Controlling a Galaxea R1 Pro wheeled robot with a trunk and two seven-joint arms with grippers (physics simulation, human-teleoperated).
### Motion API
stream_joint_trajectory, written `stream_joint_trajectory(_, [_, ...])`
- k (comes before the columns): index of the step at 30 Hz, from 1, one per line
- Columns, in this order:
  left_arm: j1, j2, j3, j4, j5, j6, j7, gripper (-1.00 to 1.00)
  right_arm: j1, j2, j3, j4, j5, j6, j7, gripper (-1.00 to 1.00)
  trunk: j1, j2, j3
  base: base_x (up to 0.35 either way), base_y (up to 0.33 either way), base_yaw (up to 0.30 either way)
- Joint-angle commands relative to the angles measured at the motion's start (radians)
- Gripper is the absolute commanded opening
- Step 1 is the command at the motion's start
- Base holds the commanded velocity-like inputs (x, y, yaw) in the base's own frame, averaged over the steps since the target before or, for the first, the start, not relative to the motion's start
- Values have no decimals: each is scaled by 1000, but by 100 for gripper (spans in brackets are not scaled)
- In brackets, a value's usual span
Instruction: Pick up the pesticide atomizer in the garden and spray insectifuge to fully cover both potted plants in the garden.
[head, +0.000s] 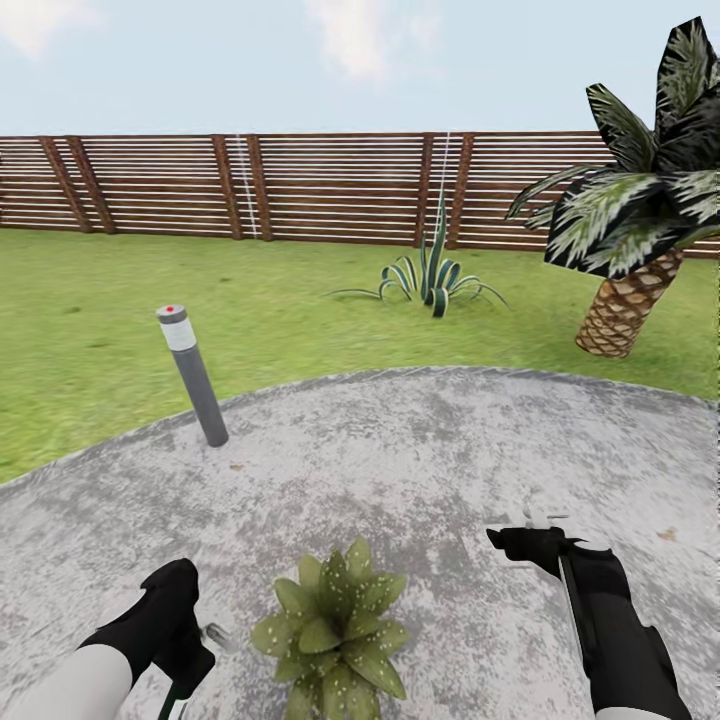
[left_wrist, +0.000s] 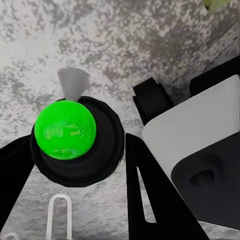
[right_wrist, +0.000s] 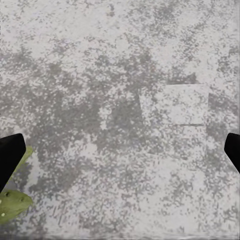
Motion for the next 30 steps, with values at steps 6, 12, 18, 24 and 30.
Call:
stream_joint_trajectory(6, [-2, 1, -5, -2, -8, 5, -13, -100, -1, 1, -3, -2, 11, 2, 10, 100, -1, 0, 1, -318, -14, -114])
stream_joint_trajectory(12, [-17, 1, -5, -3, -8, 5, -8, -100, -1, 1, -3, -2, 11, 2, 10, 100, -1, 0, 3, -63, 0, -81])
stream_joint_trajectory(18, [-86, 3, -5, -3, -8, 6, -7, -100, -1, 1, -3, -2, 11, 2, 10, 100, -1, 0, 3, -1, 0, -2])
stream_joint_trajectory(24, [-78, 3, -8, -1, -8, 6, -7, -100, -1, 1, -3, -2, 11, 2, 10, 100, -1, 0, 3, 0, 0, 0])
stream_joint_trajectory(30, [-40, 3, -7, 0, -9, 5, -7, -100, -1, 1, -3, -2, 11, 2, 10, 100, -1, 0, 3, 0, 6, 0])
